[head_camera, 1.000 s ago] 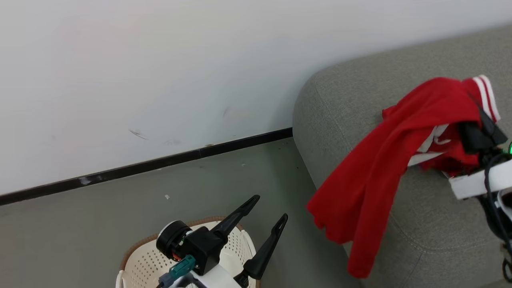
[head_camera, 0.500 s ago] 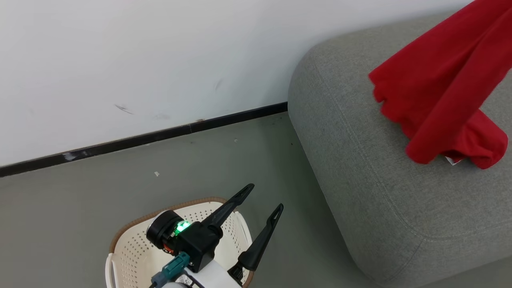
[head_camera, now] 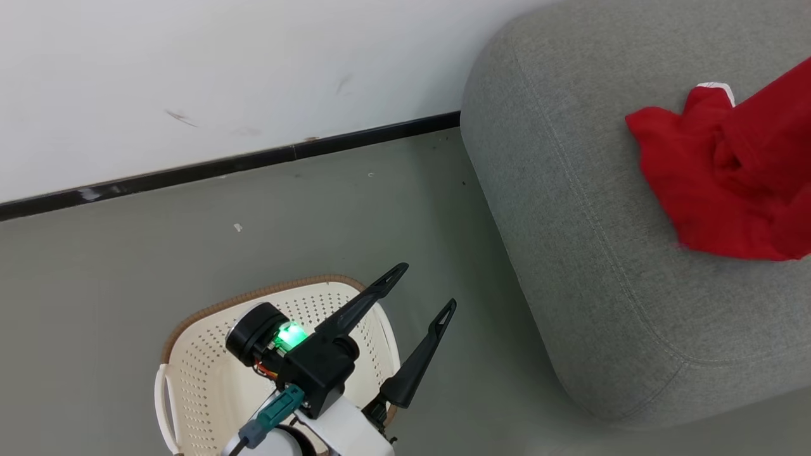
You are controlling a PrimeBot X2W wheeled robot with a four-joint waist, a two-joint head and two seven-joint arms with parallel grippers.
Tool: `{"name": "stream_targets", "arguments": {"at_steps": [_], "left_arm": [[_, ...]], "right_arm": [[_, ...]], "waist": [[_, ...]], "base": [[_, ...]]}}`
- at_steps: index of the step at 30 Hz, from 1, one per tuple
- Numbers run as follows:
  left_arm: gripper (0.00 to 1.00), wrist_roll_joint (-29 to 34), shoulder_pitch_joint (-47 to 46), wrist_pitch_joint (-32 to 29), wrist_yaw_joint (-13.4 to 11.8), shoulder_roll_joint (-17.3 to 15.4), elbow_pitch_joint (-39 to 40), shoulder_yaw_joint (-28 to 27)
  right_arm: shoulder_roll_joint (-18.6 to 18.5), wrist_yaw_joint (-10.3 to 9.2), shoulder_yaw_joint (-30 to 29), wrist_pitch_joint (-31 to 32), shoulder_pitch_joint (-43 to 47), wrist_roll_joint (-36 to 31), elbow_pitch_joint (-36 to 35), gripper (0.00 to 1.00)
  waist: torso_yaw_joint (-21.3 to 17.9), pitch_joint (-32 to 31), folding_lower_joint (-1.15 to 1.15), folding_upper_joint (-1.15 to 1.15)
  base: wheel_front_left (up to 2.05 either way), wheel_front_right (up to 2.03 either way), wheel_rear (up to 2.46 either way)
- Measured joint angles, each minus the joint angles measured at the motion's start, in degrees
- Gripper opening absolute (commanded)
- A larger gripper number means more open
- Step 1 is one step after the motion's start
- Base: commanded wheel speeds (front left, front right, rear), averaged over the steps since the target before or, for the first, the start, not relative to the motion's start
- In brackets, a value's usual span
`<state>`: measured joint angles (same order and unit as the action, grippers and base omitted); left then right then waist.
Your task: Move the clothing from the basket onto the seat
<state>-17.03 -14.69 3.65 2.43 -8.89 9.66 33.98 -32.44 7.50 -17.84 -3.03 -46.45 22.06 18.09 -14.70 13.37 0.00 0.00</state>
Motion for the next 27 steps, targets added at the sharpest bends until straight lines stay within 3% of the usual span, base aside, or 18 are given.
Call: {"name": "stream_targets", "arguments": {"at_steps": [5, 14, 27], "left_arm": [[1.0, 0.6, -0.6, -1.2, -0.1, -0.2, 1.4, 0.3], [1.0, 2.2, -2.7, -3.2, -0.1, -0.7, 3.4, 0.6], [1.0, 3.4, -5.9, -4.2, -0.1, -1.0, 5.1, 0.4]], "right_arm": [[0.2, 0.0, -1.1, -1.2, 0.3, -0.7, 4.1, 0.0], [4.2, 0.0, -0.6, -4.5, 4.5, -2.4, 11.8, 0.0], [7.1, 0.01, 0.3, -9.0, 7.9, -4.5, 17.9, 0.0]], "waist": [[0.5, 2.4, 0.0, 0.0], [1.6, 6.7, 0.0, 0.0], [2.6, 12.1, 0.0, 0.0]], "base": [[0.0, 0.0, 0.0], [0.0, 0.0, 0.0], [0.0, 0.0, 0.0]]}}
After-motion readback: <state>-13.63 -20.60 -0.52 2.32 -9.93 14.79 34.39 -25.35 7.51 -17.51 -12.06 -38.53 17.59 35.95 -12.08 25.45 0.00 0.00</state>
